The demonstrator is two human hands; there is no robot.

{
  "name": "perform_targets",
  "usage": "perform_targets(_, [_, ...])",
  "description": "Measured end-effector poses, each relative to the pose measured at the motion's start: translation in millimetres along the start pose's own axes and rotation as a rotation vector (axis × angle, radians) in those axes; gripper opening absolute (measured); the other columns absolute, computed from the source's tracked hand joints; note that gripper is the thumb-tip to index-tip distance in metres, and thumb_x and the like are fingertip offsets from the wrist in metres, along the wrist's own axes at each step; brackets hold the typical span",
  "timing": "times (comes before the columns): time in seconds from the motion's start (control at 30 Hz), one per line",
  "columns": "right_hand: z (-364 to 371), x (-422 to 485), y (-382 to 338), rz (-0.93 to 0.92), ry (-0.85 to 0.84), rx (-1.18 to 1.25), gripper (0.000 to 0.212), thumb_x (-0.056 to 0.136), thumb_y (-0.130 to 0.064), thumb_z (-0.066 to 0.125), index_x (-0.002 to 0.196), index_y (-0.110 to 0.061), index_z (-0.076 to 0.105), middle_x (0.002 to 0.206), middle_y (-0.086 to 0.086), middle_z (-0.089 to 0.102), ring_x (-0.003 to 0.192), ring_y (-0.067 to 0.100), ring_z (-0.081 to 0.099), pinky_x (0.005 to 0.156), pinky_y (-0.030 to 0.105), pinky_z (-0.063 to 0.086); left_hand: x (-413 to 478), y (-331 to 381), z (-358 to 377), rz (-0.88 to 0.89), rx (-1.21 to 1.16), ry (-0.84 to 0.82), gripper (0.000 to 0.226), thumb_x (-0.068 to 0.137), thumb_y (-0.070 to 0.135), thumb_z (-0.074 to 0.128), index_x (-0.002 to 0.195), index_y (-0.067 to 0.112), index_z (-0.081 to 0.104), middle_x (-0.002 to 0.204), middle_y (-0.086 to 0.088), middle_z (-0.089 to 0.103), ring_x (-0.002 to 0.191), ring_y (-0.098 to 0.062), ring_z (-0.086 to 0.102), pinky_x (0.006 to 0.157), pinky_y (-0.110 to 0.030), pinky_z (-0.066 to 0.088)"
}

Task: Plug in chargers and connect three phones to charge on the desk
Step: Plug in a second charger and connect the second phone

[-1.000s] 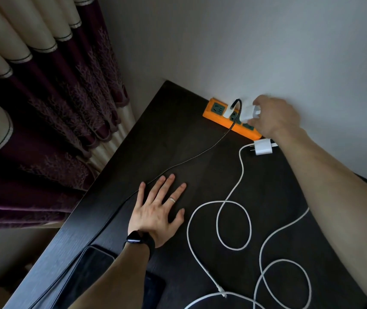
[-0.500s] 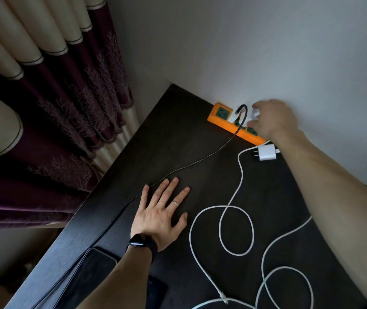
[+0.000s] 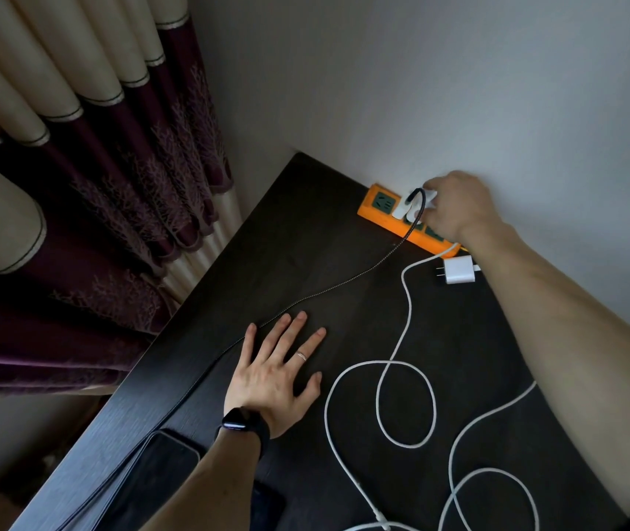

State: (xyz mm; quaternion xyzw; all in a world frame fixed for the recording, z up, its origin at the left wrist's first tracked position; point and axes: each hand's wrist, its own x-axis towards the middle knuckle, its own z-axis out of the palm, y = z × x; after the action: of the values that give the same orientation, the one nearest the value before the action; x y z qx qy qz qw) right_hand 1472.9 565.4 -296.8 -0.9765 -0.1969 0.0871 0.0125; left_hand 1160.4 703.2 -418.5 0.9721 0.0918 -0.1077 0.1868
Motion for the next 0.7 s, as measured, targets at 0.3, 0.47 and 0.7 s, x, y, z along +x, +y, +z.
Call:
perform_targets(0.3, [12, 2, 7, 0.001, 0.021, -0.046, 0.040, 0.089, -0.023, 0.070, 0.126, -0.006, 0.065, 0.117, 0.021, 0.062, 0.111, 0.038, 0.058, 0.090, 0.040, 0.047, 4, 2, -3, -0.003, 0.022, -0.010, 0.065, 0.095, 0.064, 0.019, 0.150, 0.053, -0.014, 0.162, 0.016, -0.020, 0.149, -0.008, -0.021, 0.119, -0.049, -0.017])
perform_targets(0.47, [10, 7, -3, -0.027, -0.019, -0.162, 0.041, 0.089, -0.027, 0.070, 0.124, -0.005, 0.066, 0.121, 0.021, 0.060, 0.115, 0.038, 0.057, 0.094, 0.042, 0.047, -2, -1, 0, -0.008, 0.019, -0.033, 0.065, 0.095, 0.064, 0.019, 0.149, 0.052, -0.016, 0.163, 0.014, -0.020, 0.149, -0.011, -0.021, 0.119, -0.051, -0.017])
perform_targets(0.7, [-4, 7, -5, 0.004, -0.120, -0.160, 0.036, 0.091, -0.033, 0.062, 0.117, -0.009, 0.069, 0.110, 0.016, 0.061, 0.113, 0.032, 0.055, 0.095, 0.039, 0.046, -4, 5, 1, -0.016, 0.009, -0.078, 0.065, 0.095, 0.064, 0.023, 0.152, 0.051, -0.006, 0.164, 0.012, -0.013, 0.151, -0.012, -0.014, 0.119, -0.050, -0.013])
